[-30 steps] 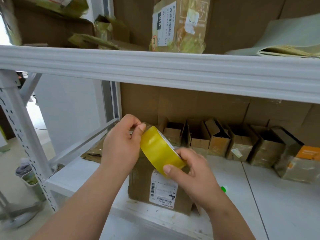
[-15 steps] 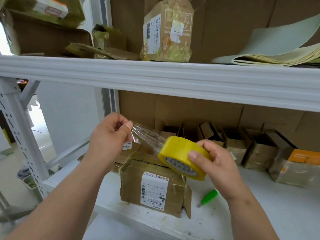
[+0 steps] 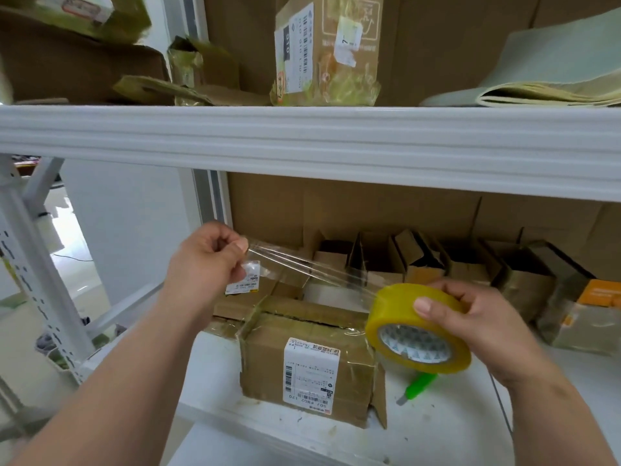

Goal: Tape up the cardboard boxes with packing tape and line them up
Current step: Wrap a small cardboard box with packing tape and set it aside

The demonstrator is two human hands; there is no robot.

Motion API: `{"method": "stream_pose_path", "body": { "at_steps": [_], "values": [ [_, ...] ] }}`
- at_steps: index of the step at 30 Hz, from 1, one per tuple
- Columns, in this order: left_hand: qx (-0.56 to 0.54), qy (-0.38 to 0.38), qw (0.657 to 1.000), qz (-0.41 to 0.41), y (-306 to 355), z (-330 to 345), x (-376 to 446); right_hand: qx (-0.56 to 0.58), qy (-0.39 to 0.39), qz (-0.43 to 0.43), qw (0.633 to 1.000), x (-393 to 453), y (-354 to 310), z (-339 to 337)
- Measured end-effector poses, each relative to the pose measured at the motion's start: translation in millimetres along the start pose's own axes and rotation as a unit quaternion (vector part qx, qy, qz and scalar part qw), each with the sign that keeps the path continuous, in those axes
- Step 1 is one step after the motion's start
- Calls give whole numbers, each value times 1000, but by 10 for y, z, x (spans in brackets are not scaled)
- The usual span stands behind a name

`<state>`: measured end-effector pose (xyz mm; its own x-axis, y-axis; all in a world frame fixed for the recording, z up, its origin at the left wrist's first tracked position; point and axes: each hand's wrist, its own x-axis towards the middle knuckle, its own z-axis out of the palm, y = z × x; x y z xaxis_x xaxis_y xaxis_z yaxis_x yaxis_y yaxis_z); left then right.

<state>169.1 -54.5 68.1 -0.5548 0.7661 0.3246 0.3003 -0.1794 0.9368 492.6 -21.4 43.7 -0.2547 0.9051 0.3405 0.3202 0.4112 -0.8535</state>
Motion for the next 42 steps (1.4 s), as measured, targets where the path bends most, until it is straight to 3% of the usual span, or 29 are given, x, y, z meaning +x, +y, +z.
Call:
{"method": "stream_pose_path", "body": {
  "at_steps": [5,11,20,25,38,42],
  "values": [
    [-2,-58,995,-76,-282,28,117,-2,5,34,999,71,51,74],
    [-13,-58,994,-89,-431,-27,294,37,14,77,996,125,97,91],
    [22,-86,986,-138,-645,-75,307,-58,15,168,984,80,222,114],
    [38,-63,984,-164,-737,-50,307,-105,33,230,967,204,188,173],
    [113,-94,970,-192,-1006,84,180,-271,-25,248,930,261,409,298],
    [91,-108,953,-267,-1238,91,114,-309,-38,252,916,228,506,436]
  ]
}}
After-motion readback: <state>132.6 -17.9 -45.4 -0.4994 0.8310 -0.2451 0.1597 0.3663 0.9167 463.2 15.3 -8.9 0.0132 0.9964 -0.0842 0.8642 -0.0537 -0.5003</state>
